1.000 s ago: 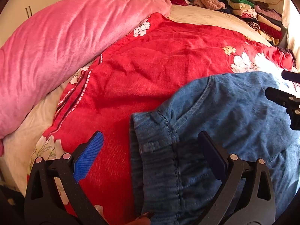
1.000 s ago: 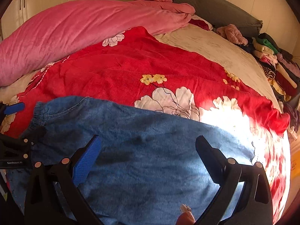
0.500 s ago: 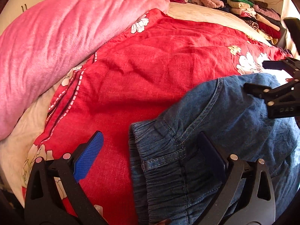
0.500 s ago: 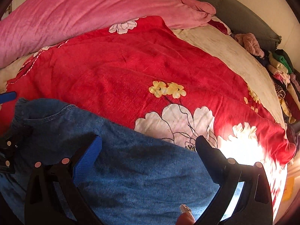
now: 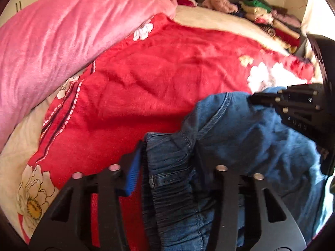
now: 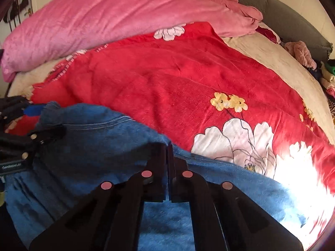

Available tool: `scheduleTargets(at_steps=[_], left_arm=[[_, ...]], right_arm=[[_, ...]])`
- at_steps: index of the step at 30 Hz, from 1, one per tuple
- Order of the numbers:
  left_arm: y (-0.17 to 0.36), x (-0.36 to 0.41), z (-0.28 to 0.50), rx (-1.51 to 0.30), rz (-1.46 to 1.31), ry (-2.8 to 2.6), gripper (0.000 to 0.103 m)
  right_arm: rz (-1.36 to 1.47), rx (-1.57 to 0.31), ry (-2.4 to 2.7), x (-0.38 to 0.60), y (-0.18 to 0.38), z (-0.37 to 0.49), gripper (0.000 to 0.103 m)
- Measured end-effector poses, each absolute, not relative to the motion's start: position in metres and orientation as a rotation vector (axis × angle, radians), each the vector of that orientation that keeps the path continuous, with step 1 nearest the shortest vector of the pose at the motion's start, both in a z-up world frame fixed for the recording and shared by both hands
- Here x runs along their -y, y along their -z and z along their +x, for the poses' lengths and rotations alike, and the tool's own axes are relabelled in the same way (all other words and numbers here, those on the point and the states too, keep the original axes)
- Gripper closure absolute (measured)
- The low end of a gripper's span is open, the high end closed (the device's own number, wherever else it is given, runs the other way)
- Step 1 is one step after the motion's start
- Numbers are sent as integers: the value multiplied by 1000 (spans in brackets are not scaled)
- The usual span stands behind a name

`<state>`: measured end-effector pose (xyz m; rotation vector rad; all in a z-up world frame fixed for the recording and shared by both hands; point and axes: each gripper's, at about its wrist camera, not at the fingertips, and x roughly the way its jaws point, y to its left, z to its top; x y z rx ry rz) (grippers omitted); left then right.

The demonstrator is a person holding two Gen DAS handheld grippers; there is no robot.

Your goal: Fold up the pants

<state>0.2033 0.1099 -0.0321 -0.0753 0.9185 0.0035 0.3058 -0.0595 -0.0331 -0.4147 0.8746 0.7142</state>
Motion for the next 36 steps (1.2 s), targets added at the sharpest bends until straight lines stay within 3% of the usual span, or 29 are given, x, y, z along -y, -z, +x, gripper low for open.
scheduleTargets(at_steps=[17, 25, 36], left_arm=[[-25, -99, 108, -690, -44, 174, 76], [-11, -97, 63, -737, 10, 204, 76], [17, -97, 33, -856, 64, 207, 73]], right_arm=[[-235, -739, -786, 139, -24, 178, 103], [-212, -723, -842, 158, -33, 96, 103], [-202, -824, -880, 152, -3, 20, 103]])
